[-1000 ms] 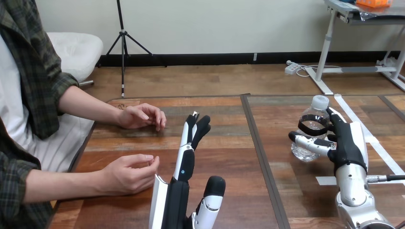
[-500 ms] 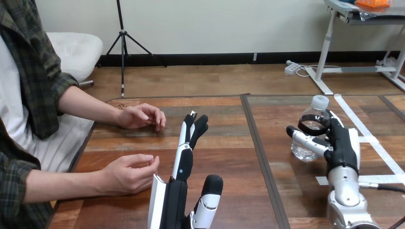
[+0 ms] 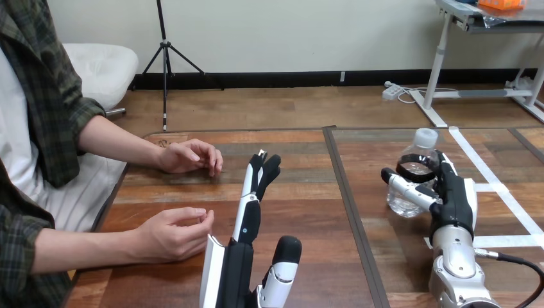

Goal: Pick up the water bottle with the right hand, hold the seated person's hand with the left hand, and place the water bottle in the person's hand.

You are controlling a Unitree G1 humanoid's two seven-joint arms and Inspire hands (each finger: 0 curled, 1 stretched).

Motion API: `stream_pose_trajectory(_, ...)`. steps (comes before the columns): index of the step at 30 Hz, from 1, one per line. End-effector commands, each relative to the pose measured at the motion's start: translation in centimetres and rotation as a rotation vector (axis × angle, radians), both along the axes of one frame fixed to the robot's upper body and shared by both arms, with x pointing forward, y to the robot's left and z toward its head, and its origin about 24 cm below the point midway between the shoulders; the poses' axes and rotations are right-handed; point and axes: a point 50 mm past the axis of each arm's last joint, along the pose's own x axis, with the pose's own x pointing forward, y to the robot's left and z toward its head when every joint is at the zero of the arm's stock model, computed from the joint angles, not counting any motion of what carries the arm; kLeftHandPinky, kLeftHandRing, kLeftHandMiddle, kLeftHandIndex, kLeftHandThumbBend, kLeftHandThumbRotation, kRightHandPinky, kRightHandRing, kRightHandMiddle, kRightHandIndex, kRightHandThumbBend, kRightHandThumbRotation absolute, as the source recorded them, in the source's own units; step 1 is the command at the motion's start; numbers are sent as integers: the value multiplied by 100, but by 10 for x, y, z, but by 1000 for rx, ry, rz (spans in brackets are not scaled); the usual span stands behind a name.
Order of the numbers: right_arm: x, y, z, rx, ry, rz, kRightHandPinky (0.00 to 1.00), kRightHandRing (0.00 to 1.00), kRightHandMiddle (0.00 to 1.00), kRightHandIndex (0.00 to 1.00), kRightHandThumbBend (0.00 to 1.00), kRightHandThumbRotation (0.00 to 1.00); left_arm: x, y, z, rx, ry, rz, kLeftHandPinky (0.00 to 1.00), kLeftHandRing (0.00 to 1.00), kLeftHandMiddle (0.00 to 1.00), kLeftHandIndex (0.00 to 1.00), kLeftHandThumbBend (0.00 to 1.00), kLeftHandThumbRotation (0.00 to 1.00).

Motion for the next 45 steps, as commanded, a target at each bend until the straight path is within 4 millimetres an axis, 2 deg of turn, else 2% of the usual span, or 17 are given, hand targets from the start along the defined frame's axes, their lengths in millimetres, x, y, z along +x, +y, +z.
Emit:
stream_pose_trajectory(1,31,14,39,24,-139,22,88,92,95,95,66,11,-2,-4,4,-32,-9,21,94,92,94,99,49,100)
stream_pose_trajectory(16,35,20,41,78,-130,-3,85,90,94,93,68,10,-3,-4,4,-35,0,29,93,91,93,99,49,100)
stream_pose_trajectory(45,36,20,40,113,-102,-59,75,79,81,80,70,1,-3,-4,4,-32,-3,35,92,91,93,99,49,100)
